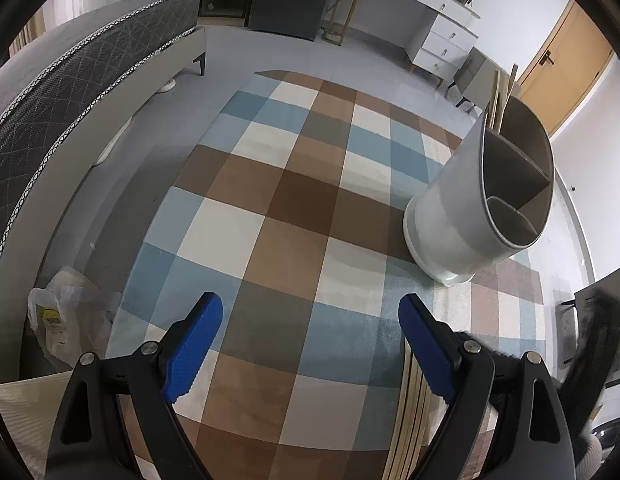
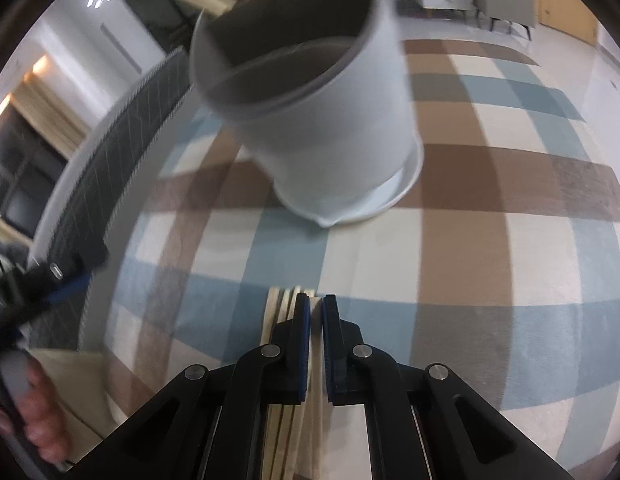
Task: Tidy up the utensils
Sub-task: 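Lower the right tool and pinch one chopstick from the bundle, then lift the chopstick with the right tool and carry it toward the holder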
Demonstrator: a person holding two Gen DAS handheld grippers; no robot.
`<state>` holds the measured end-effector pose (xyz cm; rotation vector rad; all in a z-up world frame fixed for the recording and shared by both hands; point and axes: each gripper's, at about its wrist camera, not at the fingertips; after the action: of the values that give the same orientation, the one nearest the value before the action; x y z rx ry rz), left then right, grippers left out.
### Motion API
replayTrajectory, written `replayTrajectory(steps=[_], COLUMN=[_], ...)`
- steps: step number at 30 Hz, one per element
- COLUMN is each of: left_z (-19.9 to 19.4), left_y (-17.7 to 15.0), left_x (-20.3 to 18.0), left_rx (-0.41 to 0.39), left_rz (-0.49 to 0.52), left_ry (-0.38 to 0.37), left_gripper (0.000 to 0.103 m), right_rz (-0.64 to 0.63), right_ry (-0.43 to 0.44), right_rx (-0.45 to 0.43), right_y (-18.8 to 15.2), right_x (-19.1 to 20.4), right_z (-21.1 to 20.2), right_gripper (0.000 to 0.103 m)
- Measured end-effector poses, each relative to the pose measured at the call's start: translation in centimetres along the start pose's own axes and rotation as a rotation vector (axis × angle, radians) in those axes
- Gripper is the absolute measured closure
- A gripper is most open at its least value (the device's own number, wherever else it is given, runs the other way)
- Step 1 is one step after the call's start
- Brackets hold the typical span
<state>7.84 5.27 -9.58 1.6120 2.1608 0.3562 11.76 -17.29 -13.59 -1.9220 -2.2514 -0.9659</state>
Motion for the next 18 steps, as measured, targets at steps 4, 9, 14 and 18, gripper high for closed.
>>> replayTrajectory(steps=[4, 9, 14, 18], left_z=[0.6, 1.8, 2.6, 3.0], left_y=[-0.5, -1.4, -2.4, -3.1], left_x=[-0.8, -2.0, -3.5, -4.5], left_rx=[0.027, 0.094, 0.142, 0.165], left_rz=[0.037, 0.1, 0.15, 0.187], left_ry=[0.005, -0.006, -0.002, 0.003], left_gripper=[0.016, 0.016, 0.016, 0.016], right_rz=[0.084, 0.171, 0.215, 0.276], right_ry=[0.033, 0.087, 0.127, 0.168], right_rx=[-0.051, -0.135, -0.199, -0.222], right_y=[0.2, 0.4, 0.5, 0.3], right_x=[-1.5, -3.2, -4.0, -5.3], right_z=[-1.4, -3.8, -5.7, -6.6], right_gripper=[0.098, 0.098, 0.098, 0.098])
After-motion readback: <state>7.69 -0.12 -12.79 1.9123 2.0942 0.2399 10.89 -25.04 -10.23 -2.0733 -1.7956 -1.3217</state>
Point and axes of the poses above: each gripper's, at about its wrist camera, not at the fingertips, and z roughly the way its jaws point, x to its left, y to its top, and after that the axes turned 4 degrees about y, right-handed
